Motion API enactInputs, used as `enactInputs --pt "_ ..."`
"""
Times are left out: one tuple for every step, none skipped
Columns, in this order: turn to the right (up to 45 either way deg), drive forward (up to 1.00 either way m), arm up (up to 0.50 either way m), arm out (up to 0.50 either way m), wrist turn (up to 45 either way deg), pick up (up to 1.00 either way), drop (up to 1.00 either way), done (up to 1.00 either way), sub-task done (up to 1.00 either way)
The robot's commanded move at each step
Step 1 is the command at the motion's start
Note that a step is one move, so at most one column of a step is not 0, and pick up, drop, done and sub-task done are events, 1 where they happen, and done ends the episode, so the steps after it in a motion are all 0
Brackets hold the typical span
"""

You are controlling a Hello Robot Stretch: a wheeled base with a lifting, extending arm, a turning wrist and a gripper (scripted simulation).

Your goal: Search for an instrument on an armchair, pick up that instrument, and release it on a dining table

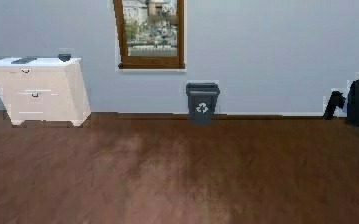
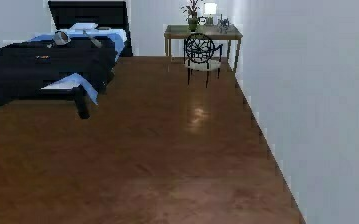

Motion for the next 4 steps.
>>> enactInputs --pt "27.0 0.0 0.0 0.0 0.0 0.0 0.0 0.0 0.0" --pt "0.0 0.05 0.0 0.0 0.0 0.0 0.0 0.0 0.0" --pt "-33.0 0.0 0.0 0.0 0.0 0.0 0.0 0.0 0.0" --pt "0.0 0.5 0.0 0.0 0.0 0.0 0.0 0.0 0.0"
